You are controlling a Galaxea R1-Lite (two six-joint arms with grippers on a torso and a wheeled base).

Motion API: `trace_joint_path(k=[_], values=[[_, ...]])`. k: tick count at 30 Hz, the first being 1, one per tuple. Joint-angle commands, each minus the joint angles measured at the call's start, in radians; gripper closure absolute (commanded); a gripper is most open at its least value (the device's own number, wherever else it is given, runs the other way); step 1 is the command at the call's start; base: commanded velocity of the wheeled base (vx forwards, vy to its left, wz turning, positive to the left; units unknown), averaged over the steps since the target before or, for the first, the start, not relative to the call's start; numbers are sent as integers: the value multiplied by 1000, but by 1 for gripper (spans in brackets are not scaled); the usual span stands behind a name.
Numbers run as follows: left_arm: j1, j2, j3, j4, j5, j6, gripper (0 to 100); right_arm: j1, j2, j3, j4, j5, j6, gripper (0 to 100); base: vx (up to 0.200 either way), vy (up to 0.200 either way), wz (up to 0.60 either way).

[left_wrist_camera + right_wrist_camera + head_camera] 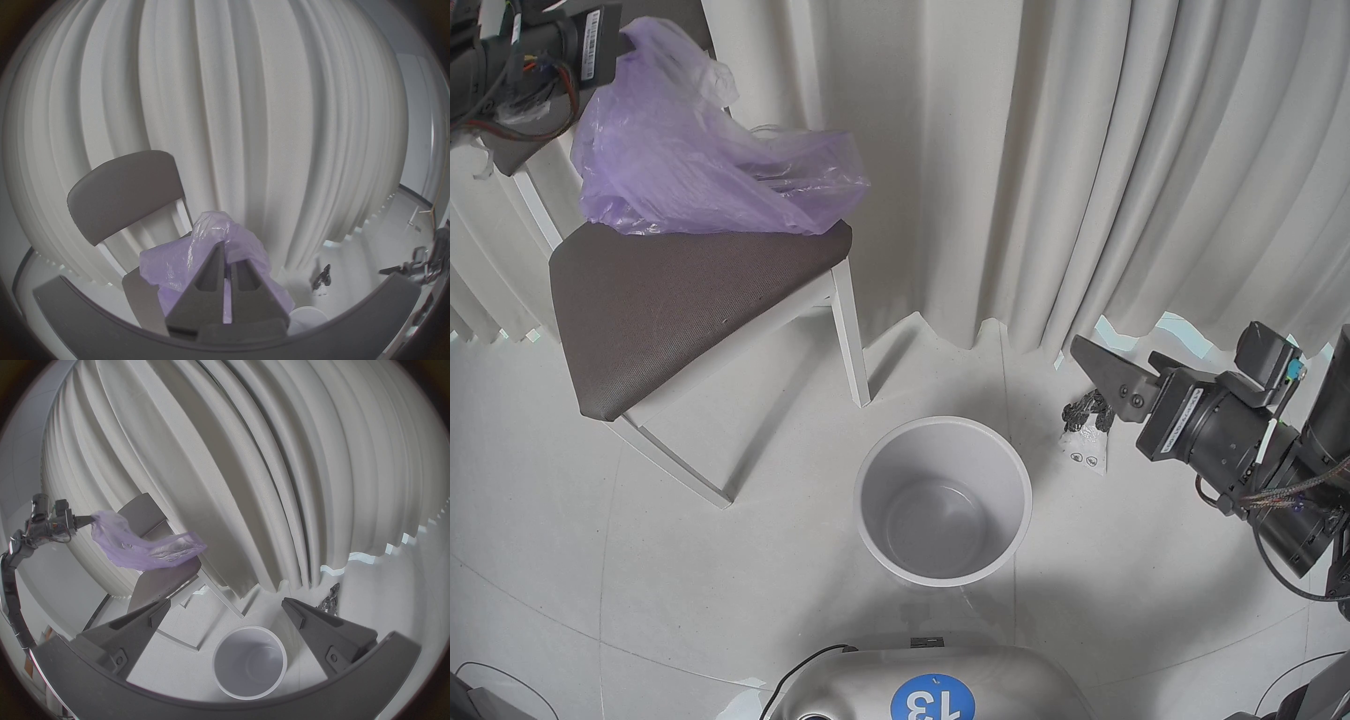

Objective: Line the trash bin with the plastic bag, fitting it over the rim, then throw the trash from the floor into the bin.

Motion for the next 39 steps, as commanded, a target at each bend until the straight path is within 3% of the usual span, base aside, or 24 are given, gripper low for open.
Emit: trace_joint_path(k=[1, 7, 15, 21, 28, 32, 39], values=[[-48, -40, -10, 14, 0, 1, 100, 3, 36, -1, -7, 2, -2, 0, 0, 0, 0], [-124, -79, 6, 37, -38, 1, 100, 0, 47, -15, -10, 3, 0, 0, 0, 0, 0], [-131, -120, 38, 70, -112, 8, 100, -3, 53, -15, -28, 5, 3, 0, 0, 0, 0], [-131, -117, 27, 67, -104, 1, 100, 8, 67, -10, -41, 31, 6, 0, 0, 0, 0], [-122, -109, 33, 71, -92, -2, 100, 106, 93, 16, -50, 32, 21, 0, 0, 0, 0], [-124, -94, 26, 73, -26, -12, 100, 162, 121, 65, -51, 34, 21, 0, 0, 0, 0], [-131, -100, 29, 76, -21, -33, 100, 207, 216, 65, -54, 36, 23, 0, 0, 0, 0]])
